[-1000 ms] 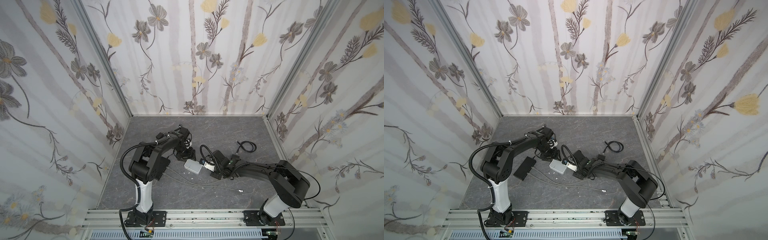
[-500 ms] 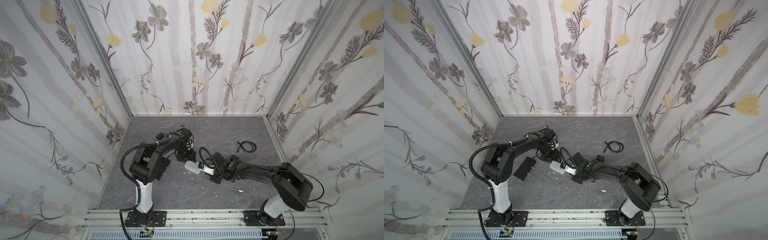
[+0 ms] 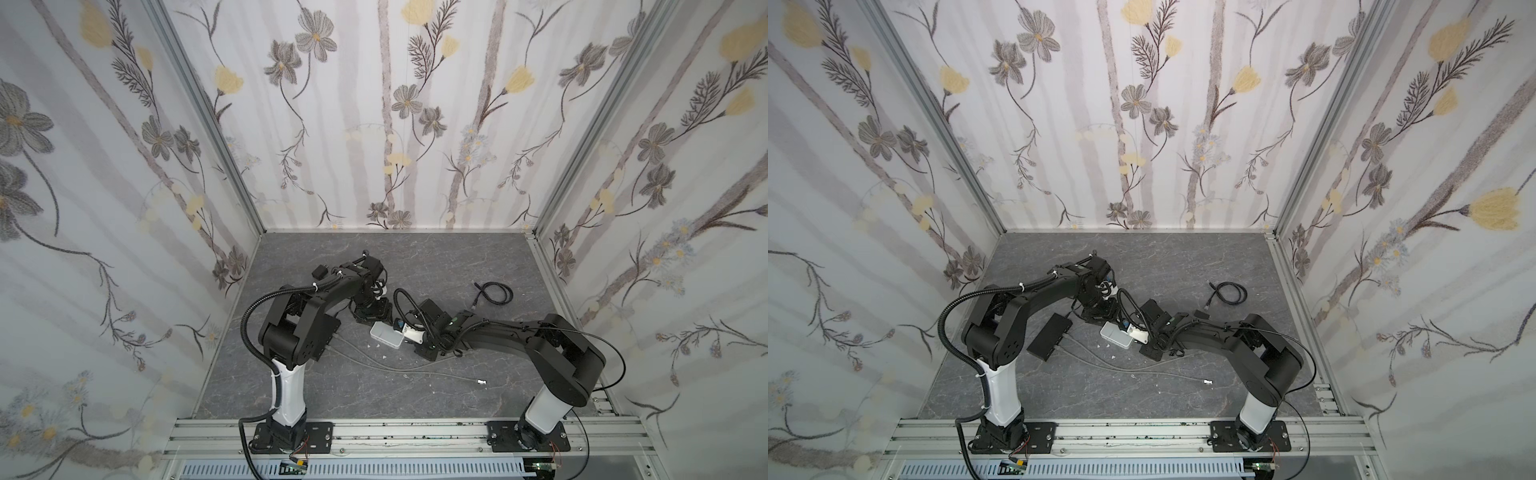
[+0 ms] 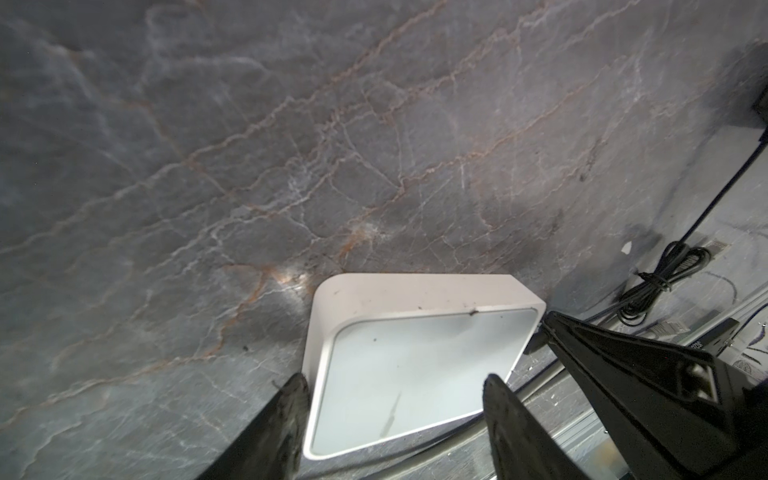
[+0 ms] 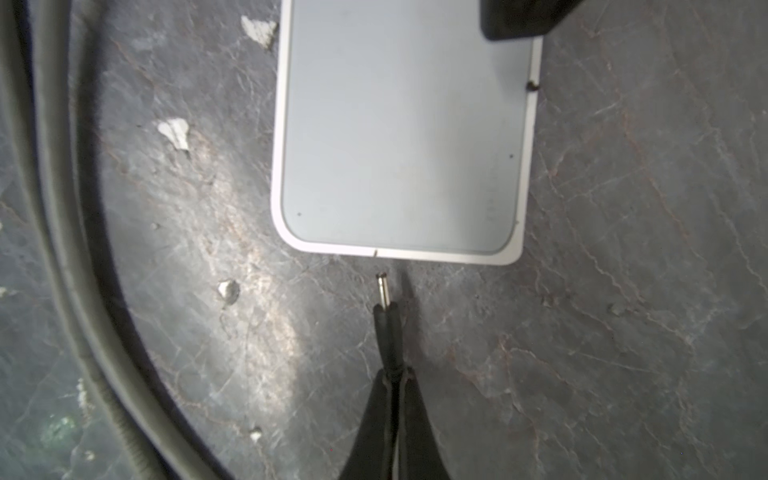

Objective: Insert the plug into the switch port

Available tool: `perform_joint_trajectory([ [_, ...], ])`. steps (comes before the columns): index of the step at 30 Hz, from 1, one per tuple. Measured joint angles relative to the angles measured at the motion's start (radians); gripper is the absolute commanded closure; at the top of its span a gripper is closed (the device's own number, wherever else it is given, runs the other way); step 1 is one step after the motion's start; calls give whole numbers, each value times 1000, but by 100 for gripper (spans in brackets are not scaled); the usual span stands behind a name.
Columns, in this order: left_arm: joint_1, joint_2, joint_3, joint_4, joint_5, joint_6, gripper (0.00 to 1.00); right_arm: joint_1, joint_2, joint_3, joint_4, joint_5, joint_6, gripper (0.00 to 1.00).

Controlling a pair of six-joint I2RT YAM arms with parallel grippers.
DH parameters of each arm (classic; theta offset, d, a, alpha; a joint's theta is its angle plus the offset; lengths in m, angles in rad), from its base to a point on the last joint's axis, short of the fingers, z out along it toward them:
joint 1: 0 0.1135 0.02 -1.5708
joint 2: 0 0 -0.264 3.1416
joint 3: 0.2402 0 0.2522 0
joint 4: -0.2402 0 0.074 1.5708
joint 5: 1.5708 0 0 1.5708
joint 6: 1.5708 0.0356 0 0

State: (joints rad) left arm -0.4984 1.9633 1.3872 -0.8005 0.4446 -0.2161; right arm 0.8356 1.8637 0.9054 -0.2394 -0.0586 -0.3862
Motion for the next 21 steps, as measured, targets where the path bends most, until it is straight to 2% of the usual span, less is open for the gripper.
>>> perform_joint_trajectory([
  [21,-2,2,-1,0,2,-1,32,-34,49,61,-19,33,-1,100],
])
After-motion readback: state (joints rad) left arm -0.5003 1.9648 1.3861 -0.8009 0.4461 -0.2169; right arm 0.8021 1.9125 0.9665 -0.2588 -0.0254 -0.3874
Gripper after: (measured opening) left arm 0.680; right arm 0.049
